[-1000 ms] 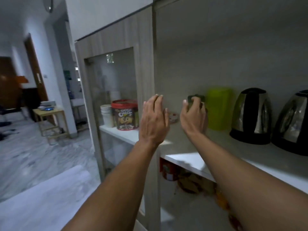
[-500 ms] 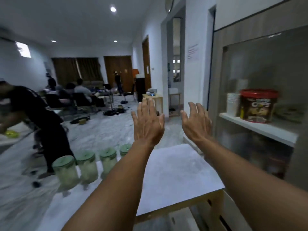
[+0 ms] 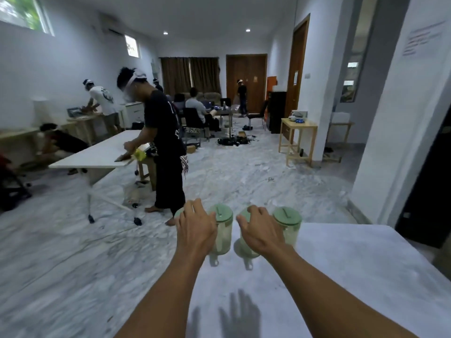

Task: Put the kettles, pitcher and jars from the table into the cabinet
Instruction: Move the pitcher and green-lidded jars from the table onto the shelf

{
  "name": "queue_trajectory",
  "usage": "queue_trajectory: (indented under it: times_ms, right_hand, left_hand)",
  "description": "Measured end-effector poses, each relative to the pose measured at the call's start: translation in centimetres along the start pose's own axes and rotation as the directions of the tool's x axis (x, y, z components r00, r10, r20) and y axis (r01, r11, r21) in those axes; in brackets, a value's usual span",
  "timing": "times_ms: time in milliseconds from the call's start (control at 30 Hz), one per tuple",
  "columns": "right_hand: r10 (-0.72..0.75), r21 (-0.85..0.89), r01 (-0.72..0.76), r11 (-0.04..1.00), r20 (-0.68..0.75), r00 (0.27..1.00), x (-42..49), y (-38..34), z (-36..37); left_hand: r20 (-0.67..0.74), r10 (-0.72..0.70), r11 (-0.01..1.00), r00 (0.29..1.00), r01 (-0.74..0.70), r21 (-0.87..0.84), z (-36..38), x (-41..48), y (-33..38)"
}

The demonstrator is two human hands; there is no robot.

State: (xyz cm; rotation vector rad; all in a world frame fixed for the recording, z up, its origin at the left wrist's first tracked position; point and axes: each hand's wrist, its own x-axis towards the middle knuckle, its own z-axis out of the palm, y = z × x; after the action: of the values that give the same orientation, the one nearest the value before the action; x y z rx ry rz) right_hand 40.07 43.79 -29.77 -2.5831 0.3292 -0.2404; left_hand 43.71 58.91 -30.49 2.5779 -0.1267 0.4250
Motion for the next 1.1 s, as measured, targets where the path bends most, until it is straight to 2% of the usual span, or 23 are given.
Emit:
queue_trajectory:
  times_ms: [167, 333, 533, 600, 733, 867, 1000, 1100]
  right_hand:
    - [0.111, 0.103, -0.139, 0.985, 0.239, 0.965, 6.1, 0.1, 7.9]
    - [0.256, 0.198, -0.369, 0.908, 0.434, 0.864, 10.9, 0.3, 12.2]
    - [0.267, 0.299, -0.509, 0.807, 0.584, 0.767, 14.8, 1.2, 14.2]
    - [0.249, 0.325, -0.537, 0.778, 0.626, 0.739, 15.2, 1.7, 14.8]
    - [0.226, 0.390, -0.591, 0.707, 0.666, 0.710, 15.3, 2.0, 15.8]
    - [0.175, 0.495, -0.593, 0.634, 0.656, 0.734, 14.9, 1.1, 14.4]
    - [0.102, 0.608, -0.460, 0.647, 0.528, 0.843, 14.2, -1.7, 9.7]
    - [0.133, 0.695, -0.374, 0.614, 0.376, 0.917, 12.5, -3.8, 4.4]
  left_hand:
    - [0.099, -0.272, 0.959, 0.957, 0.279, -0.054, 4.9, 3.4, -4.6]
    - [0.224, -0.547, 0.802, 0.807, 0.581, -0.138, 10.2, 7.6, -6.9]
    - [0.269, -0.715, 0.617, 0.645, 0.763, -0.192, 15.0, 11.1, -9.3]
    - [0.267, -0.737, 0.575, 0.621, 0.783, -0.237, 15.7, 11.5, -9.8]
    - [0.248, -0.742, 0.574, 0.622, 0.782, -0.244, 16.0, 11.7, -10.1]
    - [0.213, -0.724, 0.590, 0.657, 0.749, -0.302, 14.1, 12.2, -9.3]
    - [0.132, -0.653, 0.606, 0.746, 0.619, -0.500, 9.5, 13.1, -7.1]
    - [0.064, -0.542, 0.618, 0.838, 0.450, -0.644, 4.8, 13.2, -3.7]
